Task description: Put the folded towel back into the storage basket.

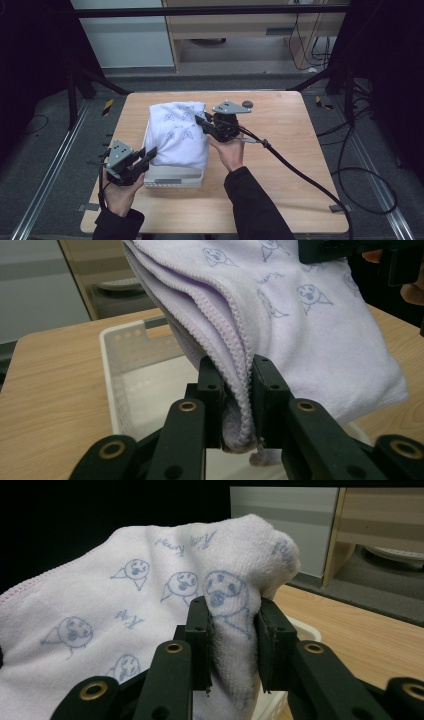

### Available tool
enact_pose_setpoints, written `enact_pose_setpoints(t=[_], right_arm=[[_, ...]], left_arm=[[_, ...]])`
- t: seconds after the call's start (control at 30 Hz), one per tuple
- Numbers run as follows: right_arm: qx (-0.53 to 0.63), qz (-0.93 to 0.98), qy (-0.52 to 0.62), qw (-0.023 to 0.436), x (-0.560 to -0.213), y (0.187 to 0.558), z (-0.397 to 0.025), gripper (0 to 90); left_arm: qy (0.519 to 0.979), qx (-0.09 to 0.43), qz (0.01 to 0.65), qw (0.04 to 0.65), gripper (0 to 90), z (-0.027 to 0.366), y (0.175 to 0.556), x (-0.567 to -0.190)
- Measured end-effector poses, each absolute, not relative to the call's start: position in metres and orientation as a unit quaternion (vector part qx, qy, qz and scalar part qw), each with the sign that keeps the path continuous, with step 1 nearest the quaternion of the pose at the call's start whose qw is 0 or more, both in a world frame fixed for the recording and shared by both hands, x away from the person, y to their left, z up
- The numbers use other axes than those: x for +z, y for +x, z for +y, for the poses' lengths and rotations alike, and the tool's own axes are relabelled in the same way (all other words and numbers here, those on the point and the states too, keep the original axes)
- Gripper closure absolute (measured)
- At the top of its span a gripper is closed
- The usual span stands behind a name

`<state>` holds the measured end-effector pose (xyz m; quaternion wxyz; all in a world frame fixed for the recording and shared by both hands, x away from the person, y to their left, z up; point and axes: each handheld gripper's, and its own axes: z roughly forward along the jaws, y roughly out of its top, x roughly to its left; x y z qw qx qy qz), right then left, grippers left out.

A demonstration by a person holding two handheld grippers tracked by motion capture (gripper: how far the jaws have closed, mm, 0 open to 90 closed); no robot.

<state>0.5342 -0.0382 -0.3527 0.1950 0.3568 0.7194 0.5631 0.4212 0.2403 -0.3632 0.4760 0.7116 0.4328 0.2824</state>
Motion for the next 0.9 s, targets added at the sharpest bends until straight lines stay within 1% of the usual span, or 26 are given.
enact_pose_setpoints(t=[0.47,0.9], right_arm=[[0.558,0.725,0.355,0.193,-0.360,0.544,-0.018,71.2],[0.551,0.727,0.368,0.178,-0.379,0.557,-0.009,71.0]], left_arm=[[0.707,0.284,0.452,0.464,76.0,0.254,0.428,-0.370],[0.709,0.286,0.466,0.446,76.0,0.258,0.438,-0.383]])
